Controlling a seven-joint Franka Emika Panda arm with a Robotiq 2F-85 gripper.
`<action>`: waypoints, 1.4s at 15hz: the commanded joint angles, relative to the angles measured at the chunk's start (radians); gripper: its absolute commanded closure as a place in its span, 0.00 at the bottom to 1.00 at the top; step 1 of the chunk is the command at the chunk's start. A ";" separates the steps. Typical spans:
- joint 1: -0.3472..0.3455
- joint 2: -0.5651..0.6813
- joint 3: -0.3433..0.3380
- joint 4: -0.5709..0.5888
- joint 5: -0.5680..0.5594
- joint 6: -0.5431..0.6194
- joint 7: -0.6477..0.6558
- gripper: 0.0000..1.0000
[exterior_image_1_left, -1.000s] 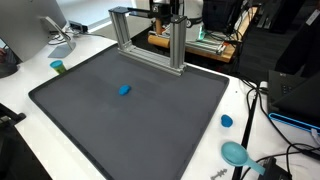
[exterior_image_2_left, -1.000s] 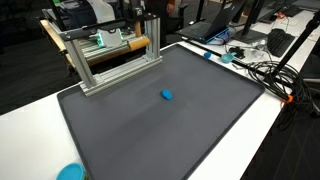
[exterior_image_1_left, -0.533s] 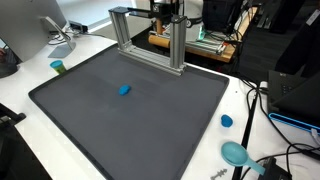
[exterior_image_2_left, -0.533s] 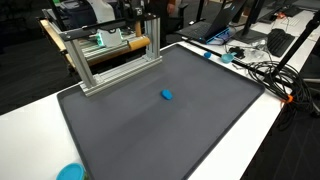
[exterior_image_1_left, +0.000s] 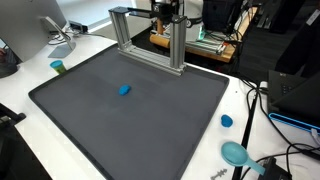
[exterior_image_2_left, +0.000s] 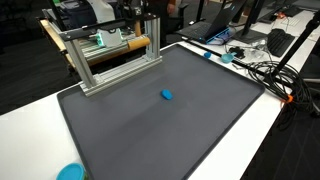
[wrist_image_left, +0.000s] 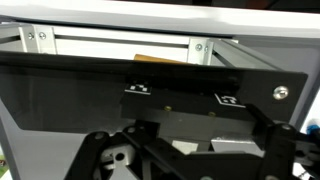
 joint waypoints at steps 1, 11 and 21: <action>0.010 -0.010 -0.004 -0.004 0.033 -0.026 0.047 0.01; -0.003 -0.003 0.005 0.008 0.023 0.000 0.092 0.00; -0.015 0.032 0.009 0.026 0.034 0.022 0.147 0.01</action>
